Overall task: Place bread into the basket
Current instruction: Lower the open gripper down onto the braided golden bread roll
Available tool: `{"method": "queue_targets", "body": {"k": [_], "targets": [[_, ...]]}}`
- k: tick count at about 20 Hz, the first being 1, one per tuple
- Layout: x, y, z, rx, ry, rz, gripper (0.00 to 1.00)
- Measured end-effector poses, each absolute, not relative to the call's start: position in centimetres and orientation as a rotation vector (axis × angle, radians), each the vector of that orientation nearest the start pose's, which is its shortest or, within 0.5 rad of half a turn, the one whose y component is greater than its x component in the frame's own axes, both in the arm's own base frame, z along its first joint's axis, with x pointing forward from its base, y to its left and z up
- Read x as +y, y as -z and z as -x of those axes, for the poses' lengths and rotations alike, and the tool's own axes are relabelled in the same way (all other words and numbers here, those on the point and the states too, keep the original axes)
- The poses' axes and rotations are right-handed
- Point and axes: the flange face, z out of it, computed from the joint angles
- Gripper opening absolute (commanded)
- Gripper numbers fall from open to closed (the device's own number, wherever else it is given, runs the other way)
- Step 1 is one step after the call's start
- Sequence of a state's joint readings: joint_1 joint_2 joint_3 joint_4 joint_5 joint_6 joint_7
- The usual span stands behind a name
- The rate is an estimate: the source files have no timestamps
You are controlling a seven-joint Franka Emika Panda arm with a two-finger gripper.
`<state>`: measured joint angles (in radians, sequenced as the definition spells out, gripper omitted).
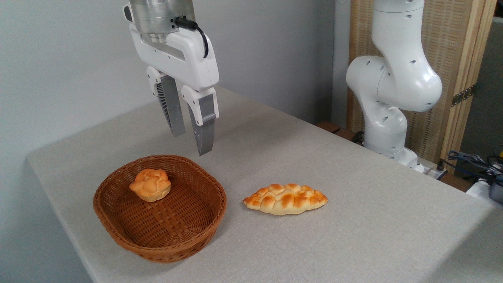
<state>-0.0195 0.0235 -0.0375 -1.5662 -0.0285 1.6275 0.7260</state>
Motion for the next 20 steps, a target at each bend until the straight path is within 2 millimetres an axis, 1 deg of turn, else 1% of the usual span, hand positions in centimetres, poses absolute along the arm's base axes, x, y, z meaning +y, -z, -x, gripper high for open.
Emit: {"method": "queue_targets", "body": {"k": [10, 12, 14, 20], "targets": [[-3.4, -61.3, -56.6, 1.203, 0.052, 2.923, 1.0], [-3.4, -60.8, -56.2, 1.23, 0.028, 2.918, 1.0], [-3.4, -60.0, -55.2, 1.317, -0.009, 2.888, 1.0], [-3.0, -56.5, -50.5, 1.716, -0.137, 2.709, 1.0]]}}
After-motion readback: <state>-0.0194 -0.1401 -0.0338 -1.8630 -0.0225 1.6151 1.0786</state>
